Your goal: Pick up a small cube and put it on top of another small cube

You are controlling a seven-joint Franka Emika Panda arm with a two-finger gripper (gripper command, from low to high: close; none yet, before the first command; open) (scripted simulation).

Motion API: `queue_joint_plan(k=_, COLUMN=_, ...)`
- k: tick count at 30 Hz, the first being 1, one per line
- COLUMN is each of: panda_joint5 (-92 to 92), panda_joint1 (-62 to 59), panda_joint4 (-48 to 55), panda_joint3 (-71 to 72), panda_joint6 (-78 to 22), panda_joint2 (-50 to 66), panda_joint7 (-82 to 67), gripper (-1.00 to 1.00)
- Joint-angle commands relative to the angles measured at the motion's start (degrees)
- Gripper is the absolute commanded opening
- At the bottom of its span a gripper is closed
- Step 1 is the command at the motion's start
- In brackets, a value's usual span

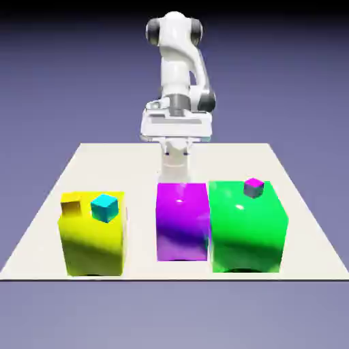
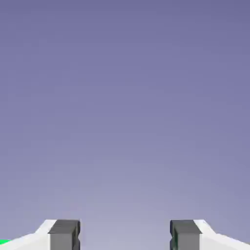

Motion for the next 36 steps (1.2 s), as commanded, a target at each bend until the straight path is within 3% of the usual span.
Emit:
queue_joint_plan(k=1, panda_joint5=0.45, panda_joint1=-2.07, panda_joint4=1.22, panda_joint3=-1.51, panda_joint6=-0.03, panda_joint2=1.62, panda_joint7=-1.69, gripper=0.00)
queue_joint_plan(k=13, panda_joint5=12.68, panda_joint1=-19.17, panda_joint4=12.64, panda_joint3=-26.32, panda_joint6=-13.72, panda_joint2=26.30, panda_joint7=-8.97, gripper=0.00)
queue_joint_plan(k=24, panda_joint5=29.66, panda_joint1=-5.36, panda_joint4=8.33, panda_joint3=-41.31, panda_joint6=-38.20, panda_joint2=38.31, panda_joint7=15.73, gripper=0.00)
queue_joint_plan(k=26, panda_joint5=30.74, panda_joint1=-3.25, panda_joint4=6.82, panda_joint3=-41.65, panda_joint6=-38.31, panda_joint2=36.91, panda_joint7=20.53, gripper=0.00)
queue_joint_plan(k=34, panda_joint5=49.98, panda_joint1=-7.58, panda_joint4=8.13, panda_joint3=-31.11, panda_joint6=-33.28, panda_joint2=50.10, panda_joint7=7.60, gripper=0.00)
queue_joint_plan(k=35, panda_joint5=49.98, panda_joint1=-7.58, panda_joint4=8.13, panda_joint3=-31.11, panda_joint6=-33.28, panda_joint2=50.10, panda_joint7=7.59, gripper=-1.00)
queue_joint_plan(k=36, panda_joint5=49.98, panda_joint1=-7.58, panda_joint4=8.13, panda_joint3=-31.11, panda_joint6=-33.28, panda_joint2=50.10, panda_joint7=7.59, gripper=-1.00)
